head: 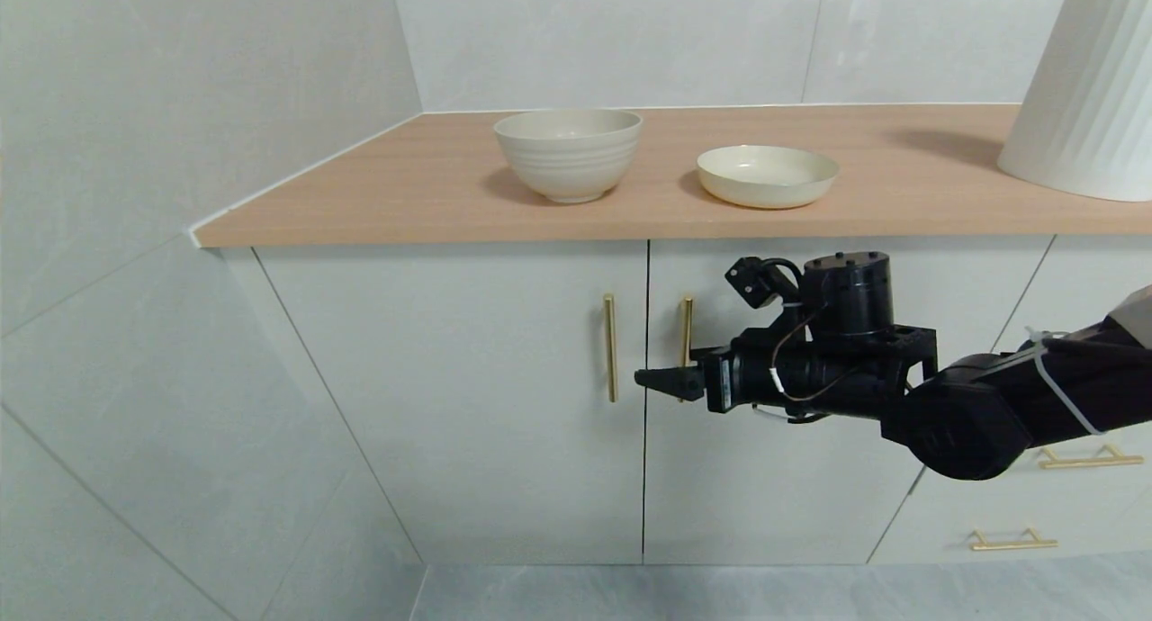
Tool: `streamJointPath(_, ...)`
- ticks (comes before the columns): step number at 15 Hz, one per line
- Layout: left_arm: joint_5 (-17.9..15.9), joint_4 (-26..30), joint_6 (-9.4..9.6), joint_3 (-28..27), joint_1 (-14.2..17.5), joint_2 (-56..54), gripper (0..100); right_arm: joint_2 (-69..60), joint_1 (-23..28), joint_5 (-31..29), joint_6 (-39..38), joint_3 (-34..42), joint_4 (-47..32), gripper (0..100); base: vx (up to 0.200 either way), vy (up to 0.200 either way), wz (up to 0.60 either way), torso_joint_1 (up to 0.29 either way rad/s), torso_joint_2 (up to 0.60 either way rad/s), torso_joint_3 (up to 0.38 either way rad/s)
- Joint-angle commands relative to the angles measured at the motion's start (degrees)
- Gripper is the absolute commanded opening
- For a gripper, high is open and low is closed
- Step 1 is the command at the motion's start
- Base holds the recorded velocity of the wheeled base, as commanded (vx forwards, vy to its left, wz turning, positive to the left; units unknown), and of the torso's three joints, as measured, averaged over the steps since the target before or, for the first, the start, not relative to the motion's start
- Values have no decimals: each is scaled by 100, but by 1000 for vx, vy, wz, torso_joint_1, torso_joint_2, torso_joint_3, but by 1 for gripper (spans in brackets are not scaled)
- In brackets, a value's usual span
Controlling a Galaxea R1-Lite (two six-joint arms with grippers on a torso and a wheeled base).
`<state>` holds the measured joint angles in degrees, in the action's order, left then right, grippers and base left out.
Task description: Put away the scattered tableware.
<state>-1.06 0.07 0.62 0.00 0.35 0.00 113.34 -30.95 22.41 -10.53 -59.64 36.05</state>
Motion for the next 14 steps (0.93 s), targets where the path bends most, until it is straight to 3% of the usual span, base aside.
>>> streamJointPath(1, 1, 1, -1, 0, 9, 0, 100, 13, -43, 18, -89, 49, 25, 100, 0, 0, 0, 0, 0, 0)
streamJointPath(8, 1, 1, -1, 0, 0, 0, 100, -110, -438, 18, -204, 400, 403, 100, 0, 0, 0, 0, 0, 0)
streamJointPath(14, 1, 1, -1, 0, 9, 0, 100, -690, -746, 18, -212, 1191, 755, 100, 0, 0, 0, 0, 0, 0)
